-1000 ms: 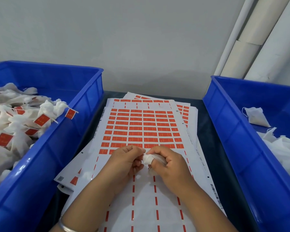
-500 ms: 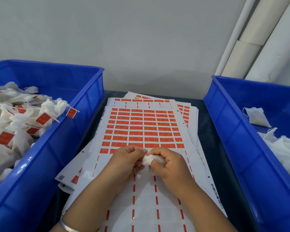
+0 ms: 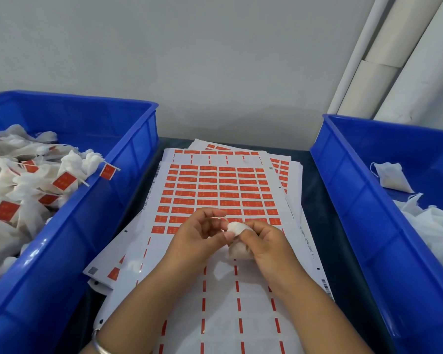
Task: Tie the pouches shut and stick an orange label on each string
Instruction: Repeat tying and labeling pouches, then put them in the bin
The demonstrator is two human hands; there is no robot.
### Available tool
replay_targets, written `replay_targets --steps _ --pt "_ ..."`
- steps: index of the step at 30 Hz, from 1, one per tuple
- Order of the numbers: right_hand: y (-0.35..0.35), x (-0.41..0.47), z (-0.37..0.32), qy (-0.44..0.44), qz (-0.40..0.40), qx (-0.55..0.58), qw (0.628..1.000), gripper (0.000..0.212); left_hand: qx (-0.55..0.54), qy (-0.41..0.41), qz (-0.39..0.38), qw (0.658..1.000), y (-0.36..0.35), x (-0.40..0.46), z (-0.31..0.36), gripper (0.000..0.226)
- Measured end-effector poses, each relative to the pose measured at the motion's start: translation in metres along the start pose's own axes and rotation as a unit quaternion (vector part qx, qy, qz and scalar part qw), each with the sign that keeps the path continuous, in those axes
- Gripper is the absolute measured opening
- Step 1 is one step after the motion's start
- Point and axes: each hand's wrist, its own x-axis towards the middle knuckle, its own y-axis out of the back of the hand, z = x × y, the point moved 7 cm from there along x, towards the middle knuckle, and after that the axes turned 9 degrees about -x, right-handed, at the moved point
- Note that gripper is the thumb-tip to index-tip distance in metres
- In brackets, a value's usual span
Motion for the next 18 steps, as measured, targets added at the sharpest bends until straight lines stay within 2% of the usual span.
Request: replay_targets --steps 5,8,11,16,18 --pt "-0.008 -0.002 0.006 -0.064 -0.061 0.149 0.985 0.026 0.047 -0.027 0.021 0.998 0.001 0.001 0.004 0.016" --pt "-0.017 -0.006 0.006 -0.103 -0.115 0.257 0.954 0.013 0.087 -0.046 0.032 0.995 0.0 -0.001 0.007 0.009" --pt "-0.023 -0.008 0.007 -0.125 -0.156 0.321 0.926 0.033 0.12 -0.083 0.034 0.989 -0.003 -0.005 0.011 0.012" --pt "-0.026 -0.005 0.008 -0.133 -0.168 0.363 0.907 0.045 0.178 -0.114 0.043 0.976 -0.004 -0.007 0.012 0.021" --pt "-0.025 -0.004 0.008 -0.123 -0.163 0.369 0.907 0.043 0.178 -0.117 0.033 0.976 -0.005 -0.008 0.012 0.029"
